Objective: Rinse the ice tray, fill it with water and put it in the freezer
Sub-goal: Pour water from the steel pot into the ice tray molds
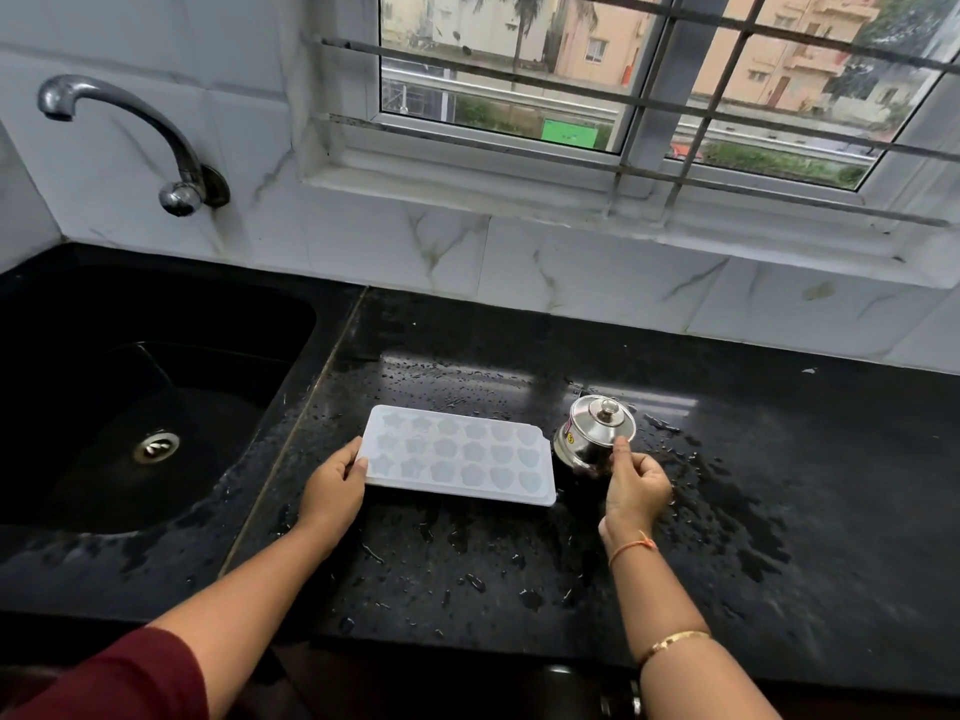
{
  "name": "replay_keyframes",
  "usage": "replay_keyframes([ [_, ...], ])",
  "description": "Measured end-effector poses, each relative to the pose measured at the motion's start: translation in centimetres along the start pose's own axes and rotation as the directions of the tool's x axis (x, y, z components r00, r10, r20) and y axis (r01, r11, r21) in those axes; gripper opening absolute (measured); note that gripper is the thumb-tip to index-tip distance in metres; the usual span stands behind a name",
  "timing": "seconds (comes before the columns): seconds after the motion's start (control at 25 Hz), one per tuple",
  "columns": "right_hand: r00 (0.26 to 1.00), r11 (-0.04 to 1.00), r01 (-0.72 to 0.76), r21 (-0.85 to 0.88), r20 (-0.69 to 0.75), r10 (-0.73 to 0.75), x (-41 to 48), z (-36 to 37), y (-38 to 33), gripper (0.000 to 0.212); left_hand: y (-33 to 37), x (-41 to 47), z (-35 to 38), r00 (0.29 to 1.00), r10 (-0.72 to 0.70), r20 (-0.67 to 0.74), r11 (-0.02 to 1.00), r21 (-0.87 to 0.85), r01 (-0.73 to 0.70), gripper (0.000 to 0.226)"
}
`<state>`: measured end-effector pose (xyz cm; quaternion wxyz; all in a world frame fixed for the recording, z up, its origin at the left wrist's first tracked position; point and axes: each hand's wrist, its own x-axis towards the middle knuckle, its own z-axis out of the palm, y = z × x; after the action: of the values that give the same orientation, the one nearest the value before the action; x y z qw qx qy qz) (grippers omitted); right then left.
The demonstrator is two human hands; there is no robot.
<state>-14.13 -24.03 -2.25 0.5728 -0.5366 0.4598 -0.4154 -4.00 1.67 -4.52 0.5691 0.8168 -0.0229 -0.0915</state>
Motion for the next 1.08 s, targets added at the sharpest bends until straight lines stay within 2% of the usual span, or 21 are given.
replay_keyframes([
  [0.16, 1.000, 0.998, 0.001, -0.063, 0.019, 0.000, 0.0, 0.3, 0.4, 0.041, -0.3, 0.3, 0.0, 1.000, -0.011, -0.002, 1.000, 0.002, 0.011, 0.039],
  [0.28, 1.000, 0.994, -0.011, -0.109, -0.022, 0.009, -0.4, 0.6, 0.9, 0.027, -0.3, 0.2, 0.0, 1.000, -0.025, -0.005, 1.000, -0.004, 0.025, 0.040],
  [0.4, 0.996, 0.991, -0.081, -0.108, -0.035, 0.077, -1.4, 0.5, 1.4, 0.058, -0.3, 0.2, 0.1, 1.000, -0.024, -0.006, 1.000, 0.000, 0.024, 0.039],
  [0.52, 0.988, 0.985, -0.152, -0.083, 0.002, 0.153, -2.6, 0.9, 1.6, 0.067, -0.4, 0.4, 0.2, 0.999, -0.036, -0.007, 0.999, -0.007, 0.036, 0.040],
  [0.64, 0.964, 0.966, -0.259, -0.018, 0.062, 0.259, -3.4, 1.8, 1.4, 0.062, -0.3, 0.4, 0.2, 0.998, -0.057, -0.013, 0.998, -0.013, 0.057, 0.039],
  [0.76, 0.946, 0.948, -0.319, -0.003, 0.054, 0.319, -3.8, 2.5, 1.3, 0.045, -0.1, 0.4, 0.2, 0.998, -0.062, -0.011, 0.998, -0.024, 0.062, 0.039],
  [1.0, 0.937, 0.939, -0.320, -0.130, 0.107, 0.334, -4.0, 2.8, 2.0, 0.021, -0.6, 1.0, 0.5, 0.994, -0.110, -0.004, 0.991, -0.079, 0.109, 0.038],
  [1.08, 0.940, 0.942, -0.288, -0.174, 0.135, 0.312, -4.0, 2.8, 2.0, 0.018, -0.1, 1.1, 0.6, 0.988, -0.152, 0.005, 0.982, -0.113, 0.152, 0.041],
])
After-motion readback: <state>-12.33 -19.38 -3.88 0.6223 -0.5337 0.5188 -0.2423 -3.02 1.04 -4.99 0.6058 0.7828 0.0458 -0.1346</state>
